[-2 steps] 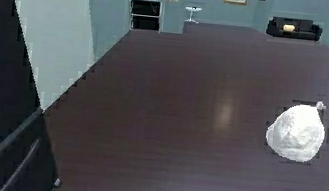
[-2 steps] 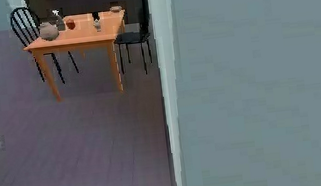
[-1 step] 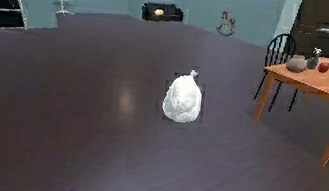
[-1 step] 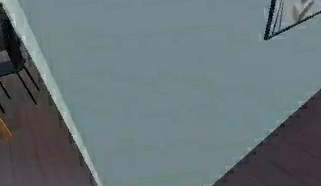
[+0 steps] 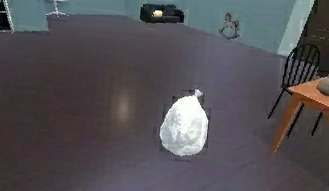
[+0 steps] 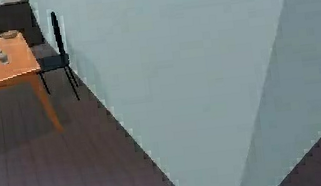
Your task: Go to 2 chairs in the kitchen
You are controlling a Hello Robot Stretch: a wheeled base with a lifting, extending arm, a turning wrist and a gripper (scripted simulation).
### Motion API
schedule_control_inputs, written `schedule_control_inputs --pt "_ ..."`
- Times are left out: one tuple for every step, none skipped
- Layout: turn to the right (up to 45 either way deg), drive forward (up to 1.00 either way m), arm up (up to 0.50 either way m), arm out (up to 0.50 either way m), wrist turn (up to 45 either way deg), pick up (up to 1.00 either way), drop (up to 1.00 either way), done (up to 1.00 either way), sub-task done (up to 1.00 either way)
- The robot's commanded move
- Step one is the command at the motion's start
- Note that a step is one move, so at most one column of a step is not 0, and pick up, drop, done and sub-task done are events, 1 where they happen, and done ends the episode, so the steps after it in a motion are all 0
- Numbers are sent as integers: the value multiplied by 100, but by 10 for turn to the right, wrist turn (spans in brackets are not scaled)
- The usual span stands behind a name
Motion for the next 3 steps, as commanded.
schedule_control_inputs --pt "450 0 0 0 0 0 0 0 0" --pt "120 0 0 0 0 0 0 0 0" --pt "0 100 0 0 0 0 0 0 0"
